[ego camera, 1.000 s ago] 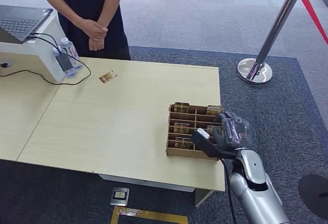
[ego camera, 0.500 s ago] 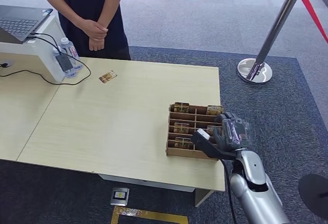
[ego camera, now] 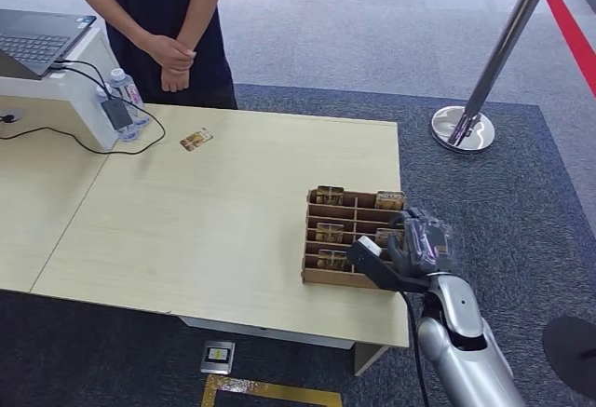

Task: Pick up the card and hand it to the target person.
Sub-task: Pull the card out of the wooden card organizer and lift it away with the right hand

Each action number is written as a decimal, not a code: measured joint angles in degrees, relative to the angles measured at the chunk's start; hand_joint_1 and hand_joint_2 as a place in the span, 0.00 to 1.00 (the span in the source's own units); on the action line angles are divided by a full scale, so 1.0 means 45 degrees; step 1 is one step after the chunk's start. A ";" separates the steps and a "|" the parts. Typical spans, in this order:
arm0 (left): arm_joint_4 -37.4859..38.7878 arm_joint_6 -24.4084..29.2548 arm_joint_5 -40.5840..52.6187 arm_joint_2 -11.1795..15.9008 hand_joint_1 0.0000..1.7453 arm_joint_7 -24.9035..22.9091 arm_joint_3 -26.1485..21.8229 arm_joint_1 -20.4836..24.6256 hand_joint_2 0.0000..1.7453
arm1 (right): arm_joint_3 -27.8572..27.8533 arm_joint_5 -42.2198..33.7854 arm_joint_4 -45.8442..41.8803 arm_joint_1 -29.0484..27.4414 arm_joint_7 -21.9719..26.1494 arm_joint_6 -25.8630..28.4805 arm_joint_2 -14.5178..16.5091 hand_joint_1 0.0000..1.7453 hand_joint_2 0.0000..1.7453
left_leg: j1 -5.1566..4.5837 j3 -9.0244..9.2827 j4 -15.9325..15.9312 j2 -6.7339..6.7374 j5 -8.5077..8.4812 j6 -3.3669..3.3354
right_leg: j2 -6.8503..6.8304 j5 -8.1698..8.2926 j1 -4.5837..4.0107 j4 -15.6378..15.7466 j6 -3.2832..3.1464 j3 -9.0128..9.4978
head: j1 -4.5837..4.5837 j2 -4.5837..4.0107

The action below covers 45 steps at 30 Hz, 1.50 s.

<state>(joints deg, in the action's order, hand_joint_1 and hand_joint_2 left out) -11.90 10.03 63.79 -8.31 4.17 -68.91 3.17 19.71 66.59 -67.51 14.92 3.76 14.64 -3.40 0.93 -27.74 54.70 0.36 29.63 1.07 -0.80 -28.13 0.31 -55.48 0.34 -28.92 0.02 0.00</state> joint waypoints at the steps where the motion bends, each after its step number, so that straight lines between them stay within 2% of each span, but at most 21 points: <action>1: 0.0001 -0.0001 0.0001 0.0000 0.00 0.0000 0.0000 0.0000 0.00 | 0.0000 -0.0001 0.0021 0.0000 0.0000 0.0000 0.0001 0.52 1.00 | 0.0000 0.0000 0.0000 0.0000 0.0000 0.0000 | 0.0000 0.0000 0.0000 0.0000 0.0000 0.0000 | 0.0000 0.0000; 20: 0.0001 0.0000 0.0035 0.0000 0.00 -0.0015 0.0000 0.0002 0.00 | 0.0000 -0.0142 0.0723 0.0315 0.0121 0.0011 0.0017 0.55 1.00 | 0.0000 0.0001 0.0000 0.0000 -0.0002 0.0000 | 0.0000 0.0003 0.0000 0.0000 -0.0002 0.0003 | 0.0000 0.0000; 24: 0.0003 0.0000 0.0050 0.0000 0.00 -0.0013 0.0005 0.0004 0.00 | 0.0000 -0.0187 0.0864 0.0410 0.0176 0.0070 0.0017 0.97 1.00 | 0.0000 0.0003 0.0000 0.0000 -0.0007 0.0000 | 0.0000 0.0010 0.0000 0.0001 -0.0004 0.0003 | -0.0001 0.0000; 25: 0.0003 0.0000 0.0059 0.0000 0.00 -0.0012 0.0005 0.0005 0.00 | 0.0000 -0.0197 0.0900 0.0436 0.0192 0.0091 0.0017 1.00 1.00 | 0.0000 0.0003 0.0000 0.0001 -0.0010 0.0001 | 0.0000 0.0013 0.0000 0.0001 -0.0002 0.0003 | 0.0000 0.0000; 37: 0.0003 0.0000 0.0070 0.0000 0.00 -0.0010 0.0001 0.0008 0.00 | 0.0000 -0.0232 0.0993 0.0416 0.0406 0.0291 0.0006 1.00 1.00 | 0.0000 0.0006 0.0000 0.0001 -0.0039 -0.0002 | 0.0000 0.0044 0.0000 0.0003 -0.0006 0.0001 | -0.0001 0.0000; 45: 0.0003 0.0038 -0.0050 0.0000 0.00 0.0001 -0.0035 -0.0003 0.00 | 0.0006 -0.0110 -0.0445 -0.0389 0.0446 0.0266 -0.0227 1.00 1.00 | 0.0000 -0.0001 0.0000 0.0000 -0.0043 -0.0004 | 0.0000 0.0047 0.0000 0.0003 -0.0007 -0.0002 | -0.0001 0.0000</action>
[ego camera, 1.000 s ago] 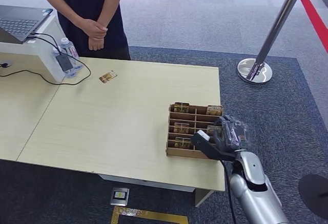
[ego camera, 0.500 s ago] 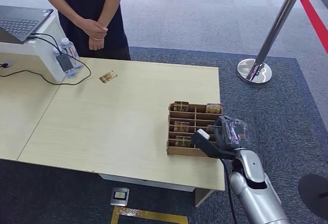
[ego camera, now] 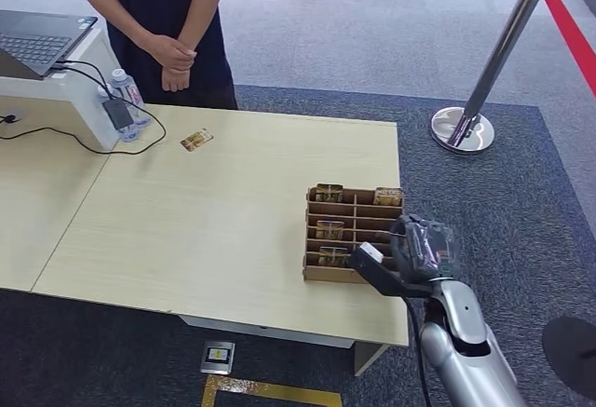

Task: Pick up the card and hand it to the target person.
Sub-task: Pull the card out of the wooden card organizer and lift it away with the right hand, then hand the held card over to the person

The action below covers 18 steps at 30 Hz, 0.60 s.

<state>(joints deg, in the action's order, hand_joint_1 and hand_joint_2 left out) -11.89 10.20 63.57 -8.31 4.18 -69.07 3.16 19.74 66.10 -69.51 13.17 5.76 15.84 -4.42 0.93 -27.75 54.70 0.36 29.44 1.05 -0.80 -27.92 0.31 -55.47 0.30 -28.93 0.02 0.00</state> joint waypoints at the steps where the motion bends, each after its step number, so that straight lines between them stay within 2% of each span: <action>1: 0.0000 0.0002 -0.0024 0.0000 0.00 0.0007 -0.0006 -0.0001 0.00 | 0.0001 0.0029 -0.0281 -0.0124 -0.0013 -0.0019 -0.0045 1.00 1.00 | 0.0000 -0.0001 0.0000 0.0000 0.0000 0.0000 | 0.0000 0.0000 0.0000 0.0000 0.0000 -0.0001 | 0.0000 0.0000; 12: 0.0000 0.0030 -0.0097 -0.0022 0.00 0.0138 -0.0086 -0.0008 0.00 | 0.0027 -0.0285 -0.3957 -0.0972 0.0352 -0.0461 -0.0942 1.00 1.00 | -0.0001 -0.0002 0.0000 0.0000 0.0000 -0.0001 | 0.0000 0.0002 0.0001 0.0002 0.0002 -0.0003 | -0.0001 0.0000; 18: 0.0000 -0.0016 0.0170 -0.0029 0.00 0.0187 -0.0076 0.0036 0.00 | 0.0254 -0.0316 -0.4964 -0.0783 0.0650 -0.0454 -0.1010 1.00 1.00 | 0.0001 -0.0005 -0.0001 0.0001 -0.0002 0.0002 | 0.0000 0.0003 -0.0001 -0.0005 0.0002 0.0001 | -0.0001 0.0000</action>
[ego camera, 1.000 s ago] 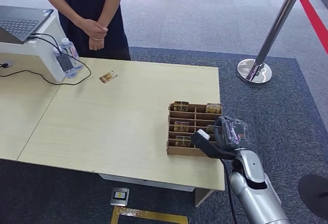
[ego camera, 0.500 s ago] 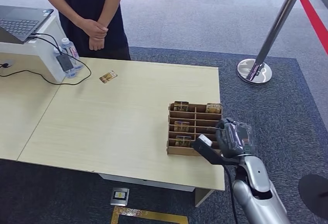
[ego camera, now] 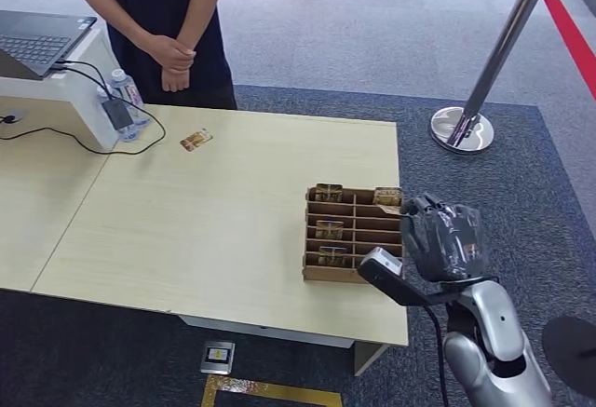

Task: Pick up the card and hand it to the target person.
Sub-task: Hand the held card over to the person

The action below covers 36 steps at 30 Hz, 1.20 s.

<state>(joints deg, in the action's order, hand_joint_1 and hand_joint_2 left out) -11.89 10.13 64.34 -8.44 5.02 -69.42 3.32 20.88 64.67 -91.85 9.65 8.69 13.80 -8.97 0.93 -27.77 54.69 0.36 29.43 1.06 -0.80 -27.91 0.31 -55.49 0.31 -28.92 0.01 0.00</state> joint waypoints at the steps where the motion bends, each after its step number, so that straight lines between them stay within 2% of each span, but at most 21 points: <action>1: 0.0000 -0.0011 0.0053 0.0000 0.00 0.0001 0.0004 0.0019 0.00 | 0.0100 -0.0014 0.0023 0.0182 0.0015 -0.0019 0.0054 1.00 1.00 | 0.0000 -0.0001 0.0000 0.0001 -0.0003 0.0003 | 0.0000 0.0002 0.0000 -0.0003 -0.0002 0.0000 | 0.0001 0.0000; 11: 0.0000 -0.0055 0.0433 -0.0005 0.00 -0.0013 0.0062 0.0248 0.00 | 0.1418 -0.0239 0.2709 0.3490 -0.0176 -0.0064 0.1590 1.00 1.00 | 0.0002 -0.0009 -0.0001 0.0000 -0.0055 0.0018 | 0.0000 0.0035 -0.0003 -0.0025 -0.0014 -0.0014 | -0.0001 0.0000; 20: 0.0000 -0.0109 0.0704 -0.0015 0.00 -0.0139 0.0134 0.0357 0.00 | 0.2336 -0.0221 0.6514 0.6757 -0.0561 -0.0125 0.3831 1.00 1.00 | 0.0003 -0.0032 0.0000 0.0001 -0.0083 0.0035 | 0.0000 0.0052 -0.0005 -0.0048 -0.0031 -0.0058 | 0.0002 0.0000; 28: 0.0000 -0.0051 0.0713 -0.0080 0.00 -0.0169 0.0195 0.0403 0.00 | 0.2773 -0.0460 0.9216 0.8283 -0.0458 -0.0011 0.5337 1.00 1.00 | 0.0003 -0.0043 0.0000 0.0001 -0.0085 0.0037 | 0.0000 0.0053 -0.0007 -0.0048 -0.0032 -0.0069 | 0.0001 0.0000; 29: 0.0000 -0.0040 0.0705 -0.0091 0.00 -0.0169 0.0199 0.0410 0.00 | 0.2832 -0.0488 0.9509 0.8421 -0.0438 0.0026 0.5512 0.84 1.00 | 0.0003 -0.0043 0.0000 0.0001 -0.0085 0.0037 | 0.0000 0.0053 -0.0007 -0.0048 -0.0032 -0.0070 | 0.0002 0.0000; 32: 0.0000 -0.0023 0.0679 -0.0118 0.00 -0.0166 0.0200 0.0425 0.00 | 0.3030 -0.0654 1.0215 0.8718 -0.0406 0.0131 0.5981 0.09 1.00 | 0.0004 -0.0045 0.0000 0.0000 -0.0085 0.0037 | 0.0000 0.0053 -0.0007 -0.0047 -0.0032 -0.0072 | 0.0002 0.0000; 33: 0.0000 -0.0018 0.0669 -0.0124 0.00 -0.0166 0.0200 0.0429 0.00 | 0.3102 -0.0726 1.0396 0.8780 -0.0397 0.0162 0.6102 0.00 1.00 | 0.0004 -0.0045 0.0000 0.0000 -0.0085 0.0037 | 0.0000 0.0052 -0.0007 -0.0047 -0.0032 -0.0073 | 0.0001 0.0000; 36: 0.0000 0.0022 0.0616 -0.0152 0.00 -0.0185 0.0197 0.0431 0.00 | 0.3286 -0.1005 1.0731 0.8867 -0.0408 0.0312 0.6337 0.00 1.00 | 0.0004 -0.0049 0.0000 0.0000 -0.0085 0.0037 | 0.0000 0.0053 -0.0008 -0.0047 -0.0032 -0.0074 | 0.0002 0.0000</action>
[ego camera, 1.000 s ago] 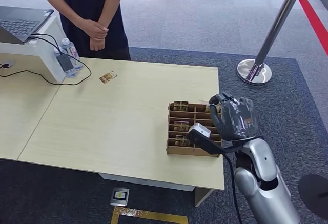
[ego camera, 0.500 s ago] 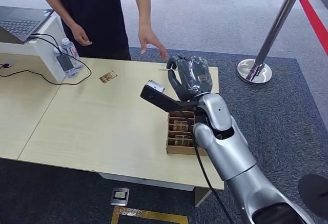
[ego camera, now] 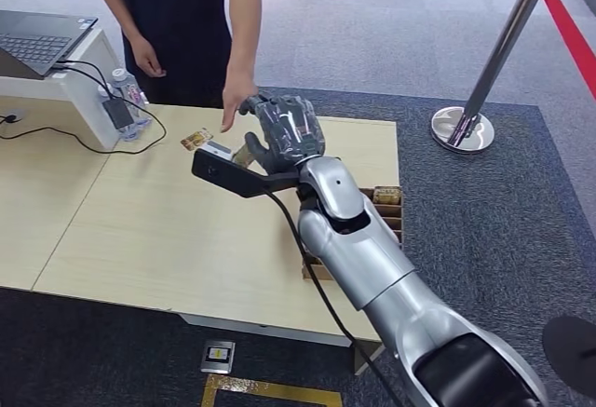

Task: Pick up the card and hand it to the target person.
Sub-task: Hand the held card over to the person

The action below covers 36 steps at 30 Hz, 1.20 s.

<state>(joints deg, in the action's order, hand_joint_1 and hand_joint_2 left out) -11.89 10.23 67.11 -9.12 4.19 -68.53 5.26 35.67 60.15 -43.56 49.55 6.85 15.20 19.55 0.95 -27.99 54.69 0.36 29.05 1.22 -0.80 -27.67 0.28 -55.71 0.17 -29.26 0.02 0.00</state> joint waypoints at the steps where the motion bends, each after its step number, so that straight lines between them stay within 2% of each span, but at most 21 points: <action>1: 0.0000 0.0011 -0.0015 -0.0015 0.00 -0.0008 -0.0001 0.0000 0.00 | 0.0062 -0.0083 0.0061 0.0016 -0.0010 0.0055 0.0048 0.00 1.00 | 0.0000 -0.0001 0.0000 0.0000 0.0000 0.0000 | 0.0000 0.0000 0.0000 0.0000 0.0000 -0.0001 | 0.0000 0.0000; 11: 0.0000 0.0084 -0.0072 -0.0063 0.00 -0.0423 -0.0007 -0.0001 0.00 | 0.0240 -0.0223 0.0360 0.0038 -0.0053 0.0350 0.0191 0.00 1.00 | 0.0000 0.0001 0.0001 0.0001 0.0000 0.0000 | 0.0000 0.0001 0.0000 0.0002 0.0000 -0.0004 | -0.0002 0.0000; 17: 0.0000 0.0091 -0.0102 -0.0067 0.00 -0.0387 -0.0007 -0.0003 0.00 | 0.0287 -0.0188 -0.0212 -0.0280 -0.0190 0.0355 -0.0106 0.00 1.00 | 0.0000 -0.0001 0.0002 0.0000 0.0000 0.0000 | 0.0000 0.0001 0.0000 0.0003 0.0001 -0.0007 | 0.0000 0.0000; 20: 0.0000 0.0100 -0.0187 -0.0067 0.00 -0.0299 -0.0015 -0.0012 0.00 | 0.0304 -0.0086 -0.1228 -0.0837 -0.0329 0.0442 -0.0612 0.00 1.00 | -0.0001 -0.0003 0.0002 -0.0001 0.0000 -0.0001 | 0.0000 0.0002 0.0001 0.0011 0.0003 -0.0007 | -0.0001 0.0000; 25: 0.0000 0.0124 -0.0283 -0.0083 0.00 -0.0203 -0.0069 -0.0058 0.00 | 0.0230 0.0265 -0.3655 -0.2299 -0.0565 0.1118 -0.1943 0.00 1.00 | -0.0002 -0.0009 0.0005 -0.0005 0.0003 -0.0005 | 0.0000 0.0009 0.0003 0.0031 0.0013 -0.0008 | 0.0000 0.0000; 31: 0.0000 0.0185 -0.0428 -0.0177 0.00 -0.0249 -0.0138 -0.0072 0.00 | -0.0464 0.0802 -0.6829 -0.4701 -0.0579 0.2161 -0.3417 0.00 1.00 | -0.0002 -0.0017 0.0006 -0.0012 0.0010 -0.0012 | 0.0000 0.0009 0.0004 0.0041 0.0015 -0.0012 | -0.0001 0.0000; 36: 0.0000 0.0251 -0.0537 -0.0249 0.00 -0.0398 -0.0199 -0.0060 0.00 | -0.1346 0.0773 -0.9029 -0.6713 -0.0419 0.2911 -0.4151 0.00 1.00 | -0.0001 -0.0019 0.0005 -0.0011 0.0012 -0.0011 | 0.0000 0.0009 0.0004 0.0043 0.0015 -0.0021 | -0.0001 0.0000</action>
<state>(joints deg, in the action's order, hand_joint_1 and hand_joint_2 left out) -11.89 11.36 64.69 -10.24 2.40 -69.43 4.99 29.62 63.63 -84.19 19.34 4.97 28.30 0.87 0.94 -28.07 54.71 0.31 29.10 1.17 -0.80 -27.63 0.29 -55.51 0.23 -29.35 0.02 0.00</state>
